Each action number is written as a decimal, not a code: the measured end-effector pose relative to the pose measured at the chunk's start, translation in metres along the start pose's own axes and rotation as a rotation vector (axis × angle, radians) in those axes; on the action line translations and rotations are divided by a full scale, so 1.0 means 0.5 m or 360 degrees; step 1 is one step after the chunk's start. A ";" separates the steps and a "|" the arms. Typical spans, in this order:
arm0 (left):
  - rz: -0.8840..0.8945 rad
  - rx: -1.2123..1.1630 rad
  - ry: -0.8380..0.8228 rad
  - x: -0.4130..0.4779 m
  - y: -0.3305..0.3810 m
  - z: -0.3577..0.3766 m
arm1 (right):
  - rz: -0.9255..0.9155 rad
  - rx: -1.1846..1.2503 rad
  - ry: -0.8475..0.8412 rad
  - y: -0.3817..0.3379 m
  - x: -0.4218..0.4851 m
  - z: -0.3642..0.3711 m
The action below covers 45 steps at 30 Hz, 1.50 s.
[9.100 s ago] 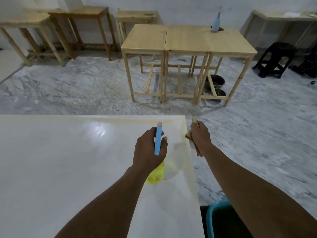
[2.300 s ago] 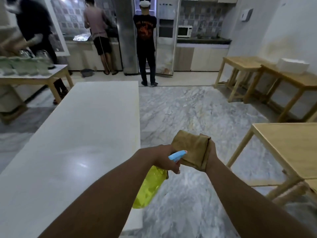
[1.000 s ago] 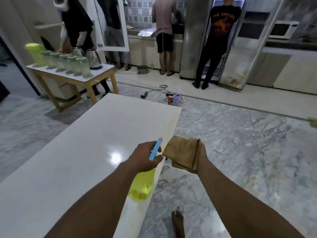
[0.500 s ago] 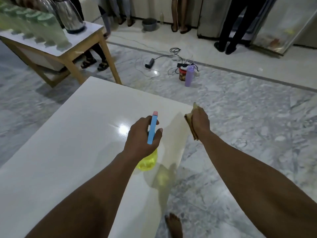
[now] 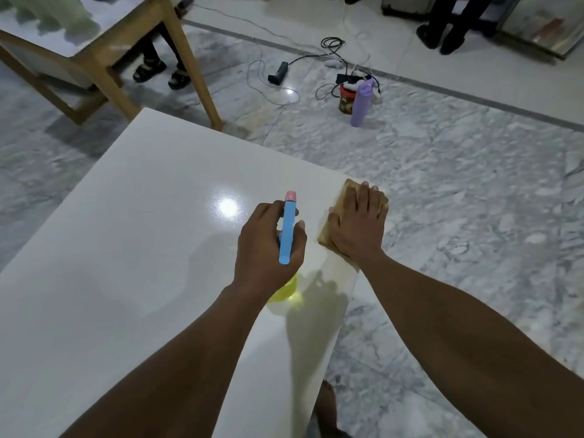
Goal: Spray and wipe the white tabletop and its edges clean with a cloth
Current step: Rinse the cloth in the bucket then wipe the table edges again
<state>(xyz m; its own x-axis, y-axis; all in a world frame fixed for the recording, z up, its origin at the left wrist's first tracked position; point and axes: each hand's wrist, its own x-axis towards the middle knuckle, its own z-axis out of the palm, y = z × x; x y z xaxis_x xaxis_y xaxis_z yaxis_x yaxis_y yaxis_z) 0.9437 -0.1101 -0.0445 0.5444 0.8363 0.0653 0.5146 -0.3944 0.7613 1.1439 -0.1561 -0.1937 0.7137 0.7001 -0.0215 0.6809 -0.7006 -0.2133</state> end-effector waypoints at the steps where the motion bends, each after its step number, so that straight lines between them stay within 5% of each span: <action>1: 0.0016 0.0014 -0.0007 0.001 0.001 0.003 | 0.0001 -0.0005 0.0005 -0.001 -0.002 0.001; 10: 0.0021 -0.0002 0.0120 -0.042 -0.006 -0.011 | -0.0016 0.0024 -0.0013 -0.020 -0.104 0.000; 28: -0.0054 -0.0057 0.0219 -0.370 -0.068 -0.100 | -0.0157 0.0282 0.0048 -0.126 -0.631 0.057; 37: -0.0023 0.0012 0.0123 -0.364 -0.059 -0.100 | -0.0556 0.0602 0.0162 -0.096 -0.735 0.061; 45: -0.0002 0.0007 0.0113 -0.360 -0.064 -0.109 | -0.0546 0.0703 0.0116 -0.095 -0.726 0.072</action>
<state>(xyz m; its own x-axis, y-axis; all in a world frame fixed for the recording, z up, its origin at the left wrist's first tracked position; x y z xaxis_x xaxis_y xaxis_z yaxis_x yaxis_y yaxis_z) 0.7929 -0.2272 -0.0453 0.4955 0.8616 0.1098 0.5184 -0.3948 0.7586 0.8465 -0.3723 -0.2111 0.4838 0.8553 0.1855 0.7537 -0.2994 -0.5850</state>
